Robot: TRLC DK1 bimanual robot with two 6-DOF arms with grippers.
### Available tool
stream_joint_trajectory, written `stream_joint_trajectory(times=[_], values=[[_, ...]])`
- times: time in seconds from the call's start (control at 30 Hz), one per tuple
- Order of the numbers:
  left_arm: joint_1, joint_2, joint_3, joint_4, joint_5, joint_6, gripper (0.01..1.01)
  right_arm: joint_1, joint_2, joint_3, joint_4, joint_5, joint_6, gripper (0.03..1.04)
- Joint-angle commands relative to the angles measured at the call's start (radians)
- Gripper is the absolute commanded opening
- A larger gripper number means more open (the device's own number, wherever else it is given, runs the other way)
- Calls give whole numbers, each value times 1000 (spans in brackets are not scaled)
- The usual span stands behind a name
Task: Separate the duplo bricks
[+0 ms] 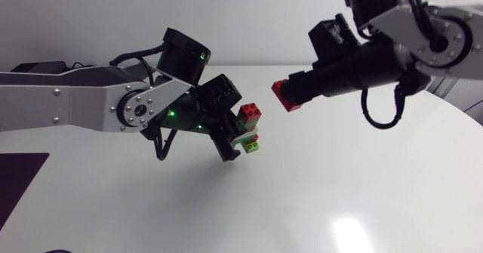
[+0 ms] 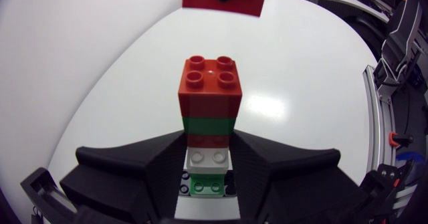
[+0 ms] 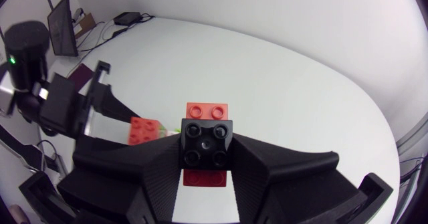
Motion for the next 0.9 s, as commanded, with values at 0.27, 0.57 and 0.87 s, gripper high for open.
stream_joint_trajectory(times=[0.27,0.57,0.87], values=[[6,-64,5,-17,-6,21,213,-10,84,-293,222,69,-71,343],[12,-75,-4,-39,-2,15,213,-11,204,-356,314,89,-60,348],[10,-87,0,-56,14,-2,215,-4,270,-381,346,117,-60,367]])
